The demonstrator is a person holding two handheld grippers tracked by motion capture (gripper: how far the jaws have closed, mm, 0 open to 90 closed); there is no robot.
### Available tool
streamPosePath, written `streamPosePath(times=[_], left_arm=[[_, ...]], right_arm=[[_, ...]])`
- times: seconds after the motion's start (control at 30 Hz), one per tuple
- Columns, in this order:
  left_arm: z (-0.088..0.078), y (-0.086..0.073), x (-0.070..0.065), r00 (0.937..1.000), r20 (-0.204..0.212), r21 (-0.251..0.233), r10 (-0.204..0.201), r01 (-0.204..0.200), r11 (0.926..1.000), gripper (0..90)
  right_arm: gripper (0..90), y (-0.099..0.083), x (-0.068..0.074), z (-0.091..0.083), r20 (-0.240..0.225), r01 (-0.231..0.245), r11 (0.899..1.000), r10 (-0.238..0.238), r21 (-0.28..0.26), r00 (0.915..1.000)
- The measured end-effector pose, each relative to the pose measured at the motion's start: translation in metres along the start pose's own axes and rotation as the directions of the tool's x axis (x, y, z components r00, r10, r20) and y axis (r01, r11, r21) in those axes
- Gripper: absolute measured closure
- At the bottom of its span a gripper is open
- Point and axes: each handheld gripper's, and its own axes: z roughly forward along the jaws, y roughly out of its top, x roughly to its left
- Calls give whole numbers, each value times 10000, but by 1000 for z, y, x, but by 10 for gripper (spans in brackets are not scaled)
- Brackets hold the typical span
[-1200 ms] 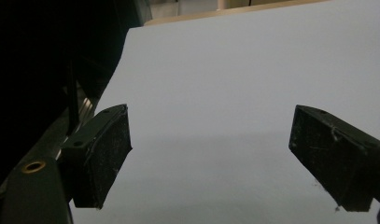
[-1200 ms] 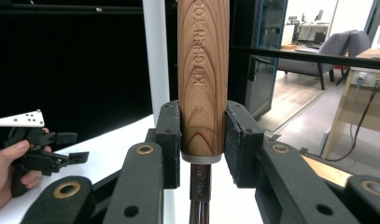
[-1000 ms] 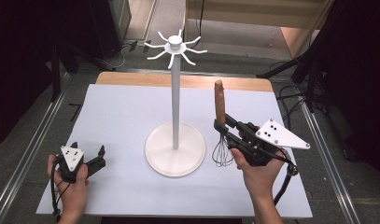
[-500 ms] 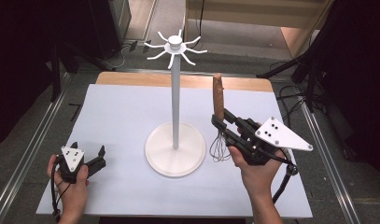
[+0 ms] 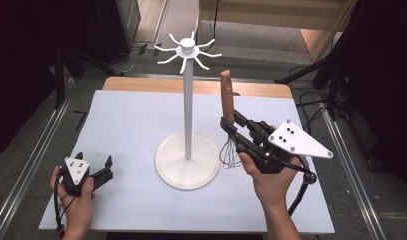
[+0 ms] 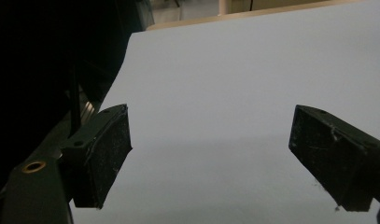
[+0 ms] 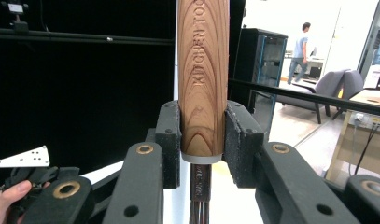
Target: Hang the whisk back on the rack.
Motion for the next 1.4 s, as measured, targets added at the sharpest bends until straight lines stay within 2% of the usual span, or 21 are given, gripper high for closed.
streamPosePath(times=[0.4,1.4], left_arm=[[0,0,0,10000,-51,-64,-23,23,10000,134],[-1,0,0,10000,-26,-51,9,-9,10000,134]], right_arm=[[712,3,6,12,-212,-133,9997,129,-188,9997],[711,5,12,26,-345,-164,9993,152,-331,9993]])
